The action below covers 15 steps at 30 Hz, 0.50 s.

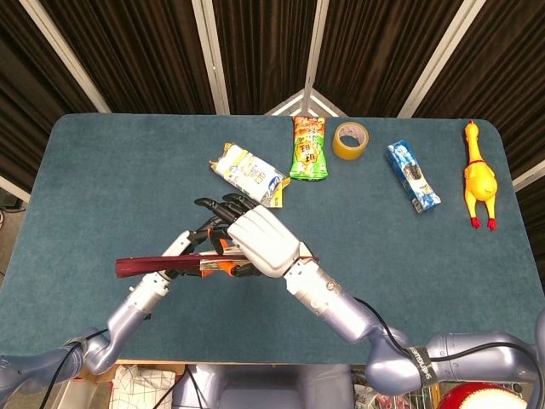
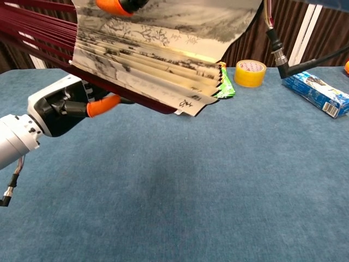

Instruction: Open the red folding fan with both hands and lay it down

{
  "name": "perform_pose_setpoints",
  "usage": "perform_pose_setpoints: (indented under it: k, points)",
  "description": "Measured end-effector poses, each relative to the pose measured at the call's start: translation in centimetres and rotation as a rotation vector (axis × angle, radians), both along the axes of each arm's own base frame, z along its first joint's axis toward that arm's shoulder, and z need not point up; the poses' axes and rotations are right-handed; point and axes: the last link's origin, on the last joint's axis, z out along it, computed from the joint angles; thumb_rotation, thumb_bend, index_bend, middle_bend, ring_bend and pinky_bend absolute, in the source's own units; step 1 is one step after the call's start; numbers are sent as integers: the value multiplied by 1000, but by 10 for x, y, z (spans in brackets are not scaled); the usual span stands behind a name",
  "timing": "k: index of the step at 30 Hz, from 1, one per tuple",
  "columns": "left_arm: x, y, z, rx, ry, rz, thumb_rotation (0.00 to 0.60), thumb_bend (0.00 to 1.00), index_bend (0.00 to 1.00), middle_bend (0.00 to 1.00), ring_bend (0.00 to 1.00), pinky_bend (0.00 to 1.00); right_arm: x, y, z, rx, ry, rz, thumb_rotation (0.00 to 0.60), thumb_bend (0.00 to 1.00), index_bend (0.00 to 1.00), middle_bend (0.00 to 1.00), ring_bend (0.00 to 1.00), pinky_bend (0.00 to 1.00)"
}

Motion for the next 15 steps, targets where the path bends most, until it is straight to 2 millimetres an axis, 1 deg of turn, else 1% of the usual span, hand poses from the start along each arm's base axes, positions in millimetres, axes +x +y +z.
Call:
perform_pose_setpoints:
  k: [1,2,5,8,9,12,15]
  points:
    - [1,-1,-1,-5,2,-6,600,476,268,33,0,150,0,0,0,-2,0,0,600,501,921,154,261,173]
    - [1,-1,-2,-8,5,-13,600,465,248,26,0,148,0,0,1,-4,1,0,600,501,921,154,261,173]
    - [3,-4,-2,-7,12,-34,600,449,230,21,0,146,-1,-1,1,-8,2,-1,600,501,924,154,261,173]
    - [6,-5,-2,2,11,-43,600,448,234,26,0,146,-1,-1,1,-6,3,-1,600,500,931,155,261,173]
    - [7,-5,-2,4,9,-45,600,448,241,29,0,146,-1,0,1,-5,5,0,600,501,932,154,261,173]
    - [11,-5,-2,18,-6,-44,600,448,300,55,0,146,0,1,1,-5,7,5,600,501,932,154,261,173]
    - [14,-5,-1,26,-22,-41,600,451,395,94,0,148,1,1,1,-5,4,5,600,501,932,154,261,173]
